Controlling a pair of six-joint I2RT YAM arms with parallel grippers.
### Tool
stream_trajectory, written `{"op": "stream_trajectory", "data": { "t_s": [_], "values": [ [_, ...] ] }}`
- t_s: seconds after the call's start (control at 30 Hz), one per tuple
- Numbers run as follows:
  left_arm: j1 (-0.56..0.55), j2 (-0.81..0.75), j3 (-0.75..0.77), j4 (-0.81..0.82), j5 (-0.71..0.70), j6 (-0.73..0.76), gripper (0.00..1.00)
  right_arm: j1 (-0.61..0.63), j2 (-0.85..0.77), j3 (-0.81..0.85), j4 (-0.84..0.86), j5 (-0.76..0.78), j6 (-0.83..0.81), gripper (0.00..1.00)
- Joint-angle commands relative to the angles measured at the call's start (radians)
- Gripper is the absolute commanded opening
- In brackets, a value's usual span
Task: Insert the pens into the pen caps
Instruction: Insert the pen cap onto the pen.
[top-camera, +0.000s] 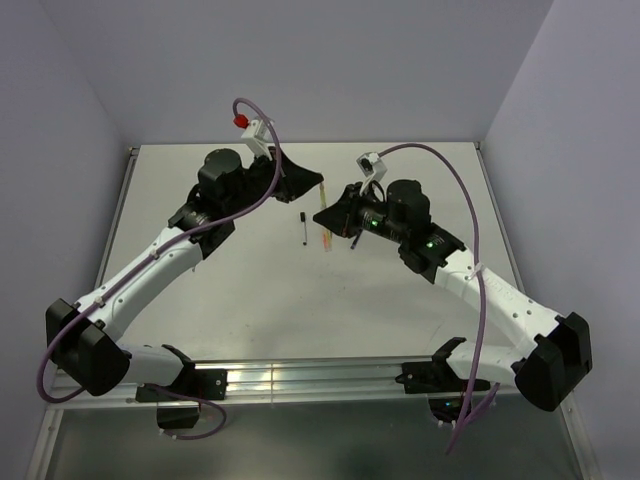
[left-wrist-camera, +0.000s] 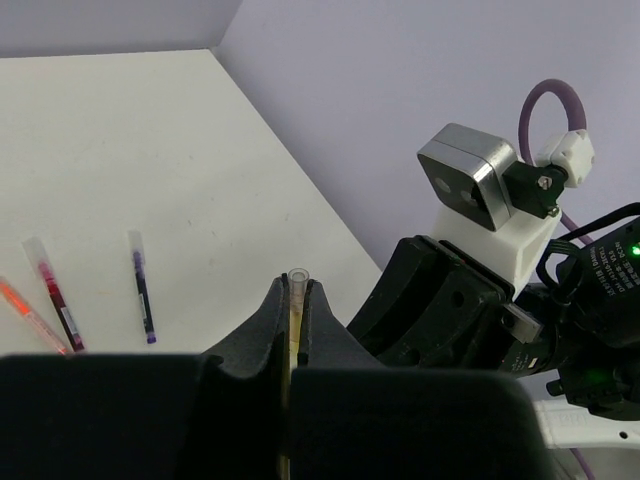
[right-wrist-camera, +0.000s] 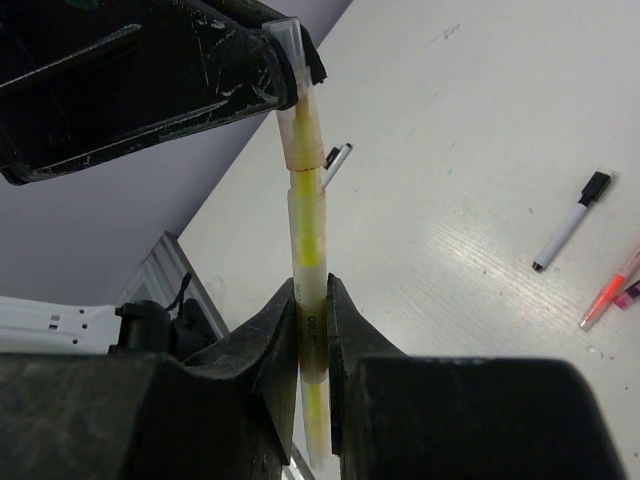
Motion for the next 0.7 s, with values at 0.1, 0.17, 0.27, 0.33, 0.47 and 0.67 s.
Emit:
{"op": "stream_trajectory", "data": {
  "t_s": [0.1,0.17,0.27,0.33,0.47,0.67],
  "values": [
    [-0.092,-0.025,0.032,-0.21,0.156,0.072,0.0,-0.028,-0.045,0.017,0.14,0.125,-0.01,0.0],
    [-0.093,-0.023,0.037,-0.219,0.174,0.076,0.0,-0.026,-0.048,0.017,0.134,0.122,-0.014,0.0],
    [-0.095,-0.025,0.041,-0.239,0.193,0.078,0.0,-0.026,-0.059,0.017,0.137,0.126,-0.018,0.0],
    [-0.093,-0.033,0.037,-0.229,0.205,0.063,0.0,-0.026,-0.064,0.014,0.142,0.132,-0.023,0.0],
    [-0.093,-0.046,0.037,-0.212,0.228,0.036,0.0,-0.026,-0.073,0.028,0.145,0.11,-0.033,0.0],
    [-0.102,-0.08,0.047,-0.233,0.216,0.05,0.0,-0.023,-0.116,0.036,0.153,0.087,-0.064,0.0]
  ]
}}
